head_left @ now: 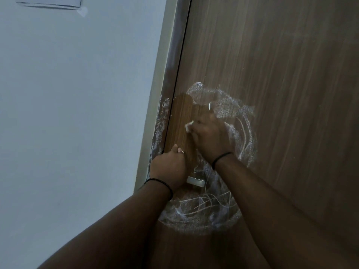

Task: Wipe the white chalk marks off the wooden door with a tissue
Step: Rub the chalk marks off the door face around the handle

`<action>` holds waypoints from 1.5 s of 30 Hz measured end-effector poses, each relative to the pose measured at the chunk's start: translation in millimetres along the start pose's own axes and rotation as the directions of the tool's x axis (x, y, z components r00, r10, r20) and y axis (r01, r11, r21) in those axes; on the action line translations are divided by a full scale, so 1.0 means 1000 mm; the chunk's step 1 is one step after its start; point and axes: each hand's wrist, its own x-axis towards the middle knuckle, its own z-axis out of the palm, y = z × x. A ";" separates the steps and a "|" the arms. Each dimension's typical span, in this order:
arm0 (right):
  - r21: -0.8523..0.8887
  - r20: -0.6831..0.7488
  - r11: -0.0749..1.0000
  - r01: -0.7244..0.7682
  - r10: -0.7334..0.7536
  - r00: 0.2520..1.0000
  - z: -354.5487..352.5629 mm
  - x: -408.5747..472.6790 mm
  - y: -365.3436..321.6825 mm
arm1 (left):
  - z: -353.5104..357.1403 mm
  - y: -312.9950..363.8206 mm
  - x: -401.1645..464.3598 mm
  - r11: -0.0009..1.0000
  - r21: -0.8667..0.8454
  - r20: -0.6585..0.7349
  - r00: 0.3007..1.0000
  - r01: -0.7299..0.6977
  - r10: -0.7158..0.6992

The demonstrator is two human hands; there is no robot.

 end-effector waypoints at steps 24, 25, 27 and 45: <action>0.041 0.089 0.994 0.103 -0.106 0.990 -0.004 -0.059 0.015 | -0.002 -0.003 -0.005 1.000 -0.002 0.000 1.000 -0.010 0.010; 0.052 0.138 0.990 0.132 -0.139 0.981 -0.004 -0.069 0.017 | -0.002 -0.003 -0.005 1.000 0.003 0.007 1.000 -0.012 0.012; 0.032 0.180 0.987 0.160 -0.163 0.970 -0.009 -0.081 0.025 | -0.002 -0.004 -0.004 1.000 0.001 0.022 1.000 -0.015 0.015; -0.026 -0.085 0.999 -0.034 0.031 0.996 -0.023 -0.060 0.046 | 0.004 -0.003 -0.003 0.999 0.030 0.025 1.000 -0.018 0.017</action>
